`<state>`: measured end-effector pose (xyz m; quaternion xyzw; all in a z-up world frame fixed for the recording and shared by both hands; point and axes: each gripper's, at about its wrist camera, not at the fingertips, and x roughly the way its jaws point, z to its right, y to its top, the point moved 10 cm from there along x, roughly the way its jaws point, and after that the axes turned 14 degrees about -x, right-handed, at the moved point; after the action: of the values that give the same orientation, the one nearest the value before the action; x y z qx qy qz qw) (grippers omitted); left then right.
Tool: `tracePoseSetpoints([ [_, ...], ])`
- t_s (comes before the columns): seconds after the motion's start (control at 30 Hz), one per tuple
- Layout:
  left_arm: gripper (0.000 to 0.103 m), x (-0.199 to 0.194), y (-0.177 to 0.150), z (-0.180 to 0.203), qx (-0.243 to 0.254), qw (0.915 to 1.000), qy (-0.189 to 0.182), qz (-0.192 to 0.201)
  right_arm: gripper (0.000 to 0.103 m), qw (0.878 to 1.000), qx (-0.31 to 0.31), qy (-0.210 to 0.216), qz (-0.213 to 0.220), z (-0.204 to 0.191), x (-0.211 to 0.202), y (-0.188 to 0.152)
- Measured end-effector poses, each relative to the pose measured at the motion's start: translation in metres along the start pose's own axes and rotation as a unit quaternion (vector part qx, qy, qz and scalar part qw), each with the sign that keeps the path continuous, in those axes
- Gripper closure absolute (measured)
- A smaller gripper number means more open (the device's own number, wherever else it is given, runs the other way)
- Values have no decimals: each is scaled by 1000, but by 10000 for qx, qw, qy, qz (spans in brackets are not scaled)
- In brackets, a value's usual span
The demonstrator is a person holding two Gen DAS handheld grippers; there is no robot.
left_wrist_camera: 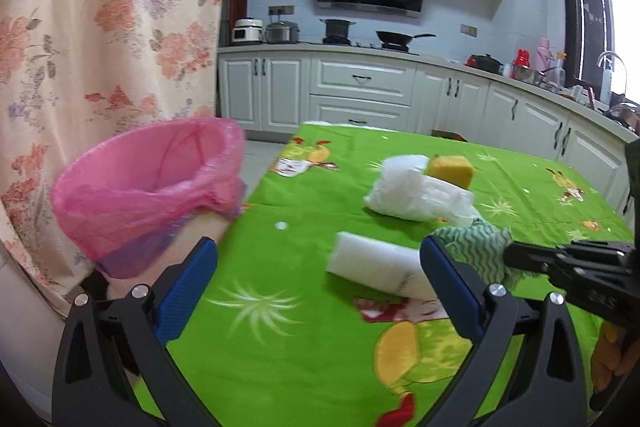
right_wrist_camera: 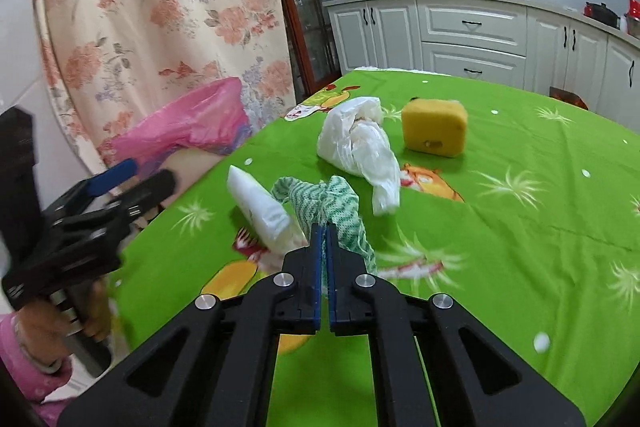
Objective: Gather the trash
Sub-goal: 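Grasp the green mesh cloth with the right gripper, then grasp the white tissue roll with the left gripper while the right gripper holds the mesh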
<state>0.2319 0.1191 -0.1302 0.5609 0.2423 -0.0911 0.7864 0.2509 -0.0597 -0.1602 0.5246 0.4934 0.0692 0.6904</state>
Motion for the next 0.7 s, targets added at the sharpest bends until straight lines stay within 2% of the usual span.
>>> tracePoseSetpoints([
  [0.07,5,6,-6,10,57,9999,12,-87,99,9998,7,186,-49,-3,-7,-8],
  [0.23,5,6,-12,23,197,9998,36,-90,99,9999,103,-1,-122,11,-5,-12],
  [0.33,5,-2,-13,20,293,9995,110,-11,99,9993,-87,-17,-368,8,5,-18],
  [0.53,5,-17,-22,-5,47,9998,165,-69,99,9960,-406,580,-546,-30,8,-34],
  [0.63,5,-20,-29,-13,42,9996,245,-90,99,9938,-380,962,-409,-45,-2,-33],
  [0.7,5,-19,-33,-15,-70,9996,222,-174,99,9945,-240,967,-323,-41,-10,-31],
])
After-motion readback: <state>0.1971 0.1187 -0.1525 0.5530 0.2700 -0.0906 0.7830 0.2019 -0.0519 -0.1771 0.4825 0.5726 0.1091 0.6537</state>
